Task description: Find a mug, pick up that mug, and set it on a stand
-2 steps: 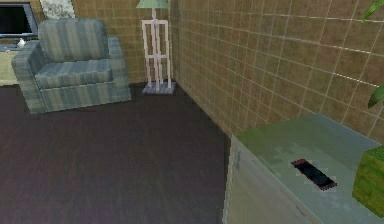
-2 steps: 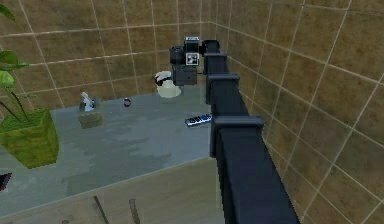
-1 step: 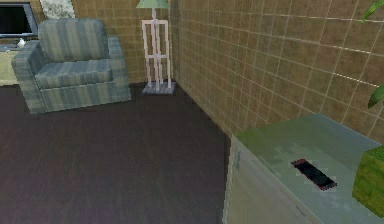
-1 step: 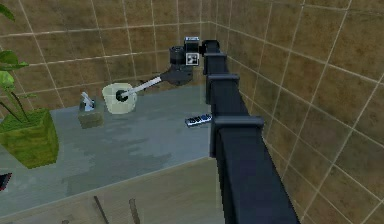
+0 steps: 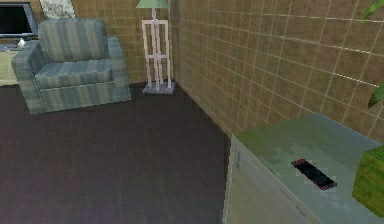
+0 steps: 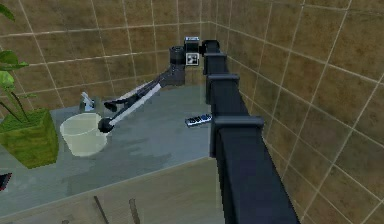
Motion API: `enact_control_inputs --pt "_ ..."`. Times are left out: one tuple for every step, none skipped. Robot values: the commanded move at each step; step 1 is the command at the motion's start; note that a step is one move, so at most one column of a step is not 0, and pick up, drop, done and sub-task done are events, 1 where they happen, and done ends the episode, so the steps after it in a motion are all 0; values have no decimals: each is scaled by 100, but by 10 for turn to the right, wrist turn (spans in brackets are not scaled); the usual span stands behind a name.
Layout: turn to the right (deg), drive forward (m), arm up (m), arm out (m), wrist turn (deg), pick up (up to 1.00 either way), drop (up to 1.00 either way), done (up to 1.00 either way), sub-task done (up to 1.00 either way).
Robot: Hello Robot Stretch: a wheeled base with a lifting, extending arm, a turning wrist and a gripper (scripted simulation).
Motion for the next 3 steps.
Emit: enact_control_inputs --pt "0 0 0 0 -270 0 0 0 0" --pt "0 0 0 -40 0 0 0 0 0" --pt "-450 0 0 0 0 0 0 0 0"
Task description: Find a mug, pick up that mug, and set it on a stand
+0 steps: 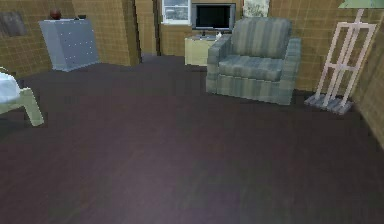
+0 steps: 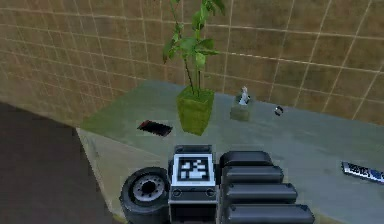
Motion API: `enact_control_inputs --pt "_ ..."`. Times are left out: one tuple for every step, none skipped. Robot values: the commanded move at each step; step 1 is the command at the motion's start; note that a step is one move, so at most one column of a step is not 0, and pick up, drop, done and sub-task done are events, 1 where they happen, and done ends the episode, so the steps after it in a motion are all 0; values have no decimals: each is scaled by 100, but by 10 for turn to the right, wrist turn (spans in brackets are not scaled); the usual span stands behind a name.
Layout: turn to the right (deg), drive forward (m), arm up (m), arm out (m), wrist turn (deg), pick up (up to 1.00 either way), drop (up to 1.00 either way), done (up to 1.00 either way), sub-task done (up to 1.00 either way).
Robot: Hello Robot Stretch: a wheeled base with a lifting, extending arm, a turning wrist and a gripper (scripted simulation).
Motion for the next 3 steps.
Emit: enact_control_inputs --pt "-60 0 0 0 0 0 0 0 0" --pt "0 100 0 0 0 0 0 0 0" --pt "0 100 0 0 0 0 0 0 0"
